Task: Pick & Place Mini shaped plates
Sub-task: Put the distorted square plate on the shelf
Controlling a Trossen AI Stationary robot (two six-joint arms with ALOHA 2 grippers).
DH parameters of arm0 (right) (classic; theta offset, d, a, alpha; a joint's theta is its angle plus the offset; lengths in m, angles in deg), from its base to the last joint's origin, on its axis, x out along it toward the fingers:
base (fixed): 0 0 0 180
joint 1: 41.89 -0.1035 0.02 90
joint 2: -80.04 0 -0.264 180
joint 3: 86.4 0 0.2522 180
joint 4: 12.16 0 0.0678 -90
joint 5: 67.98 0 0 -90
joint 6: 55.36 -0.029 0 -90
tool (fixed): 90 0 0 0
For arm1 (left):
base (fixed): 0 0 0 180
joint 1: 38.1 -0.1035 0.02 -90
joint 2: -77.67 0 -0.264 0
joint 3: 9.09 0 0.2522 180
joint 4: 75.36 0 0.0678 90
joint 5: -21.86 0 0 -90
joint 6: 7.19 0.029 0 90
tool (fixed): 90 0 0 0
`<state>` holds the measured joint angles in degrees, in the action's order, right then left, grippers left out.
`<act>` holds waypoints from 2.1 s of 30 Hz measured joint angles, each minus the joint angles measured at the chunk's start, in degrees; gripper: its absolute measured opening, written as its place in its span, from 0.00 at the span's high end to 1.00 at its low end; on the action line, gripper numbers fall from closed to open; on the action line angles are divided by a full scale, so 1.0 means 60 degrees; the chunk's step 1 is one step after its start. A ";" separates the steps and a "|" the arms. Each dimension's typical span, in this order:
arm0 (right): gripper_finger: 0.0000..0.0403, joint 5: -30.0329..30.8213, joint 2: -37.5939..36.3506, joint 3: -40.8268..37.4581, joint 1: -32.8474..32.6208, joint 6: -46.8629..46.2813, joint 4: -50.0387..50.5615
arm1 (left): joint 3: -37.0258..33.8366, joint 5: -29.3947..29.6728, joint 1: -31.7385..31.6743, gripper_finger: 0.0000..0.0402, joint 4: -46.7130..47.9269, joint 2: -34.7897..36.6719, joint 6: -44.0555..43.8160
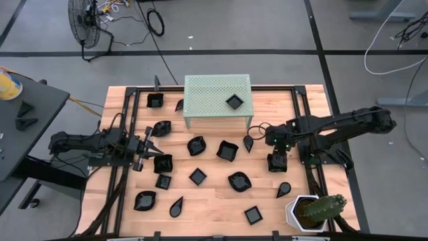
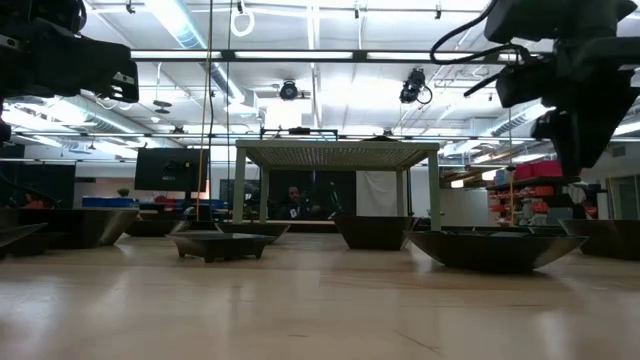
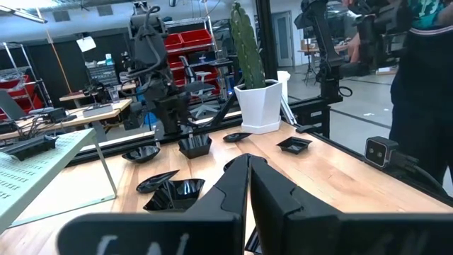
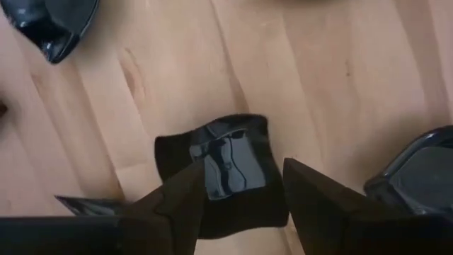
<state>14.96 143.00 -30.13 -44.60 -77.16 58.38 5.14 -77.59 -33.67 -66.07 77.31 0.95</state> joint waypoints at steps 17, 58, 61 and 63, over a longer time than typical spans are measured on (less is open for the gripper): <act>0.52 0.1008 0.0128 0.0000 -0.0829 -0.1986 0.0070 | 0.0000 0.0000 -0.0004 0.94 0.0000 0.0000 0.0000; 0.52 -0.0222 0.0171 -0.2281 -0.1659 -1.0367 -0.1138 | -0.0001 0.0037 -0.0004 0.94 0.0000 0.0000 0.0000; 0.53 -0.0223 0.0171 -0.2584 -0.1659 -1.0484 -0.1683 | 0.0000 0.0037 -0.0003 0.94 0.0000 0.0000 0.0000; 0.53 -0.0216 0.0171 -0.2652 -0.1659 -1.0564 -0.1792 | 0.0000 0.0037 -0.0004 0.94 0.0000 0.0000 0.0000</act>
<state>13.66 144.02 -46.05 -54.56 -140.55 47.62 5.14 -77.37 -33.69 -66.07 77.31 0.95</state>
